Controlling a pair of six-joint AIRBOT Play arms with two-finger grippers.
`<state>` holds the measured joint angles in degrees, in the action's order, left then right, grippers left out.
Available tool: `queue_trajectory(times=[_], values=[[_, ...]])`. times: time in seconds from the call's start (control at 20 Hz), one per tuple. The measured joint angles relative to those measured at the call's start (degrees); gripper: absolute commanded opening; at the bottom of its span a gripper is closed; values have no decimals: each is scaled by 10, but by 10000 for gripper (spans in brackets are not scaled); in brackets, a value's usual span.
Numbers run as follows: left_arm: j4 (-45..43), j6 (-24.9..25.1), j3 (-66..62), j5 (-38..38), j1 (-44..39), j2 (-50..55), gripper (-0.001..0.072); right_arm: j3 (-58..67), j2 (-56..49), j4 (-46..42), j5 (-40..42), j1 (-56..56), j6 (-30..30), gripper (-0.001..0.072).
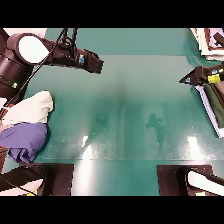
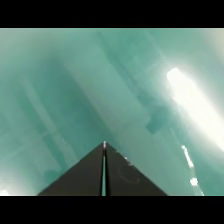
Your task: Fold the shirts.
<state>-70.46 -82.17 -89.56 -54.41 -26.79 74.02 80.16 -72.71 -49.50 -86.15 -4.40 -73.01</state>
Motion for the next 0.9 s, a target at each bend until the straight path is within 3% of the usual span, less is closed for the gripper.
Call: queue_trajectory(times=[0.9], values=[[-1,-4,-5,31,20,-10,31,0,0,0,-37,2,0,22]])
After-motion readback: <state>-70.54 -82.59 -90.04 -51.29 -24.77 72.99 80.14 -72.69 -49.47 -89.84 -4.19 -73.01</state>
